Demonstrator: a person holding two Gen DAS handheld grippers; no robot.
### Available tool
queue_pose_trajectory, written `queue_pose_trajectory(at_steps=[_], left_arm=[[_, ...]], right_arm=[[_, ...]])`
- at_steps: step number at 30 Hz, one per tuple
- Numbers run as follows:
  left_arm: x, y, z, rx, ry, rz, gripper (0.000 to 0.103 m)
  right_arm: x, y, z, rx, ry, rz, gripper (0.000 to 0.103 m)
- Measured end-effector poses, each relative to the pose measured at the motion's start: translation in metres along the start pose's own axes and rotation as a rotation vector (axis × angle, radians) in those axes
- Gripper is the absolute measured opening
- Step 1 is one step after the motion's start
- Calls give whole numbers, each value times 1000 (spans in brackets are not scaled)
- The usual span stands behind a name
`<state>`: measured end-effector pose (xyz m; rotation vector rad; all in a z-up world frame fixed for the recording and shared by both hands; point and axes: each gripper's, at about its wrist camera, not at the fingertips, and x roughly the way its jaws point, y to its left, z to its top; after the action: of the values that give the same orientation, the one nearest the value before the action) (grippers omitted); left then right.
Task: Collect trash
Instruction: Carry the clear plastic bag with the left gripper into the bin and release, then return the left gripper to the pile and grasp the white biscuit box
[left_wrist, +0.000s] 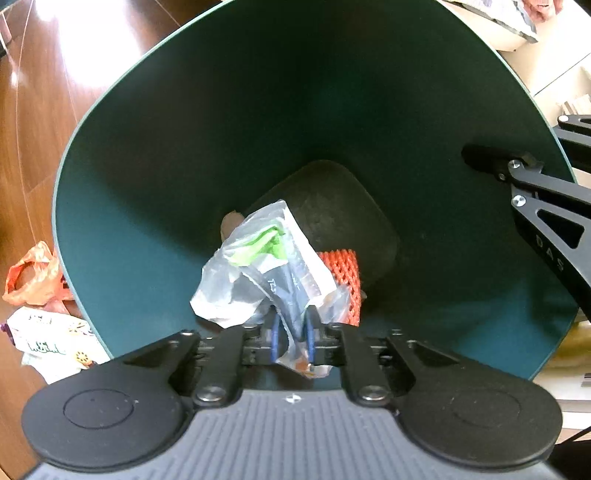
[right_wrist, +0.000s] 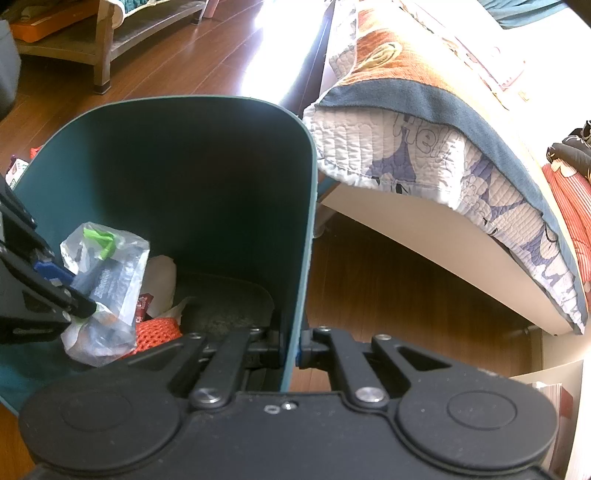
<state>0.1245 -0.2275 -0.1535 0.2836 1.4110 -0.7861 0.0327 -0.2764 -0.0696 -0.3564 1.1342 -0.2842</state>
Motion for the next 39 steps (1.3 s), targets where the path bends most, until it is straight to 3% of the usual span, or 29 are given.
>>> queue_pose_trajectory(at_steps=[3,7,14,18,25,31,39], left_arm=[[-4,2,-2,4,-19,-22,32],[-16,-1,-8,21,-77,-39,63],[-53,2,-19,59,-174,-57,64],[-79,8,-29,59,-239,-67,69],[-112,31,-41,20,-321,-20,79],[-116,95,-55,-162,-335,89,81],[-73,210,-65,-544,-226,236,81]], right_arm=[[1,0,1,1,3,-2,5],[2,1,2,2,6,-5,5],[3,-1,2,11,14,-6,5],[4,-1,2,13,17,-7,5],[5,-1,2,6,22,-7,5],[5,-3,1,5,28,6,7],[6,-3,0,3,40,19,6]])
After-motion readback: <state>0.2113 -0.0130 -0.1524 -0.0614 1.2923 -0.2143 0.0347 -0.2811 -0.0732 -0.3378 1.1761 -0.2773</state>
